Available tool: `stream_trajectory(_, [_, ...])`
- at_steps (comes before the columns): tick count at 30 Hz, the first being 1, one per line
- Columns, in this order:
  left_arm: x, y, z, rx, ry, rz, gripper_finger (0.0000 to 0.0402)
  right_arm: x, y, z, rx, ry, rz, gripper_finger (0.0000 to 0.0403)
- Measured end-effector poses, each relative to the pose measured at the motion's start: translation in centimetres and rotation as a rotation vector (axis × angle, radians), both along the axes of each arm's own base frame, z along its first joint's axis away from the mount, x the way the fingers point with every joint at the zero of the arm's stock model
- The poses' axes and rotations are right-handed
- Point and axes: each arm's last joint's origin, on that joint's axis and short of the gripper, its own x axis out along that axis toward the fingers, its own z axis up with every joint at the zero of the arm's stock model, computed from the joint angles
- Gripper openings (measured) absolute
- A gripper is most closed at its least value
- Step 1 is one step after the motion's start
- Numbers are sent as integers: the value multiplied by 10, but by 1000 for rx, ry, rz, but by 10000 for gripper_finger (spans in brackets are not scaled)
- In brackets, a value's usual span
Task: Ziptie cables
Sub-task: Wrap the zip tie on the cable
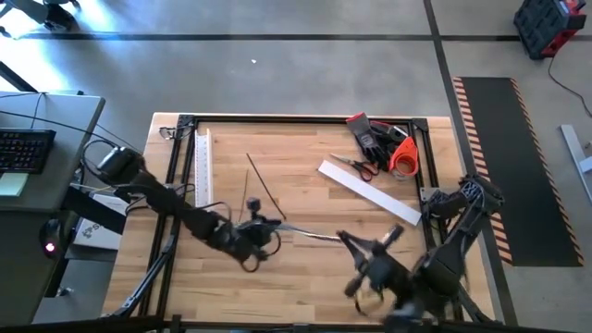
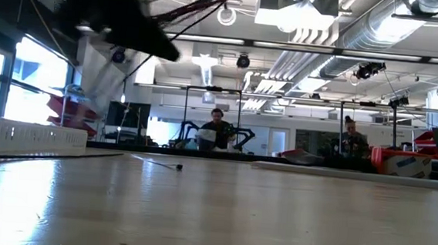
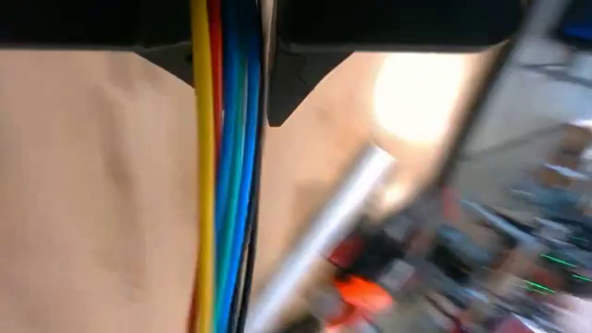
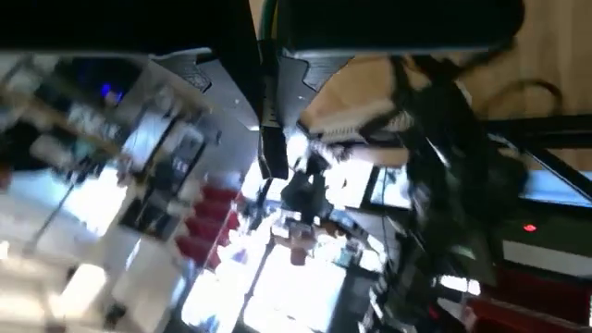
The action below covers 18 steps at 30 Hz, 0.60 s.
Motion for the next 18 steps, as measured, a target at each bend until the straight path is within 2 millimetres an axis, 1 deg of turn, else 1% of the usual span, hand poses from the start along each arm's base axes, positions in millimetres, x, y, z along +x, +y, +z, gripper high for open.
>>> stream_trajectory(4, [-31, -9, 6, -170, 156, -89, 3, 4, -29, -43, 93, -51, -91, 0])
stream_trajectory(6, [-41, -11, 4, -250, 232, -103, 2, 7, -40, -66, 113, -72, -130, 0])
stream_trajectory(8, [-46, -13, 0, -303, 287, -95, 2, 10, -50, -90, 143, -102, -166, 0])
stream_trajectory(10, [-45, -15, -6, -321, 310, -78, 1, 12, -60, -115, 184, -138, -196, 0])
stream_trajectory(13, [-41, -18, -19, -301, 345, -62, 0, 12, -72, -148, 253, -148, -227, 0])
stream_trajectory(16, [-33, -18, -36, -288, 377, -32, 0, 7, -78, -174, 331, -139, -238, 0])
stream_trajectory(18, [-28, -18, -50, -290, 414, -18, 0, 4, -80, -185, 364, -117, -238, 0])
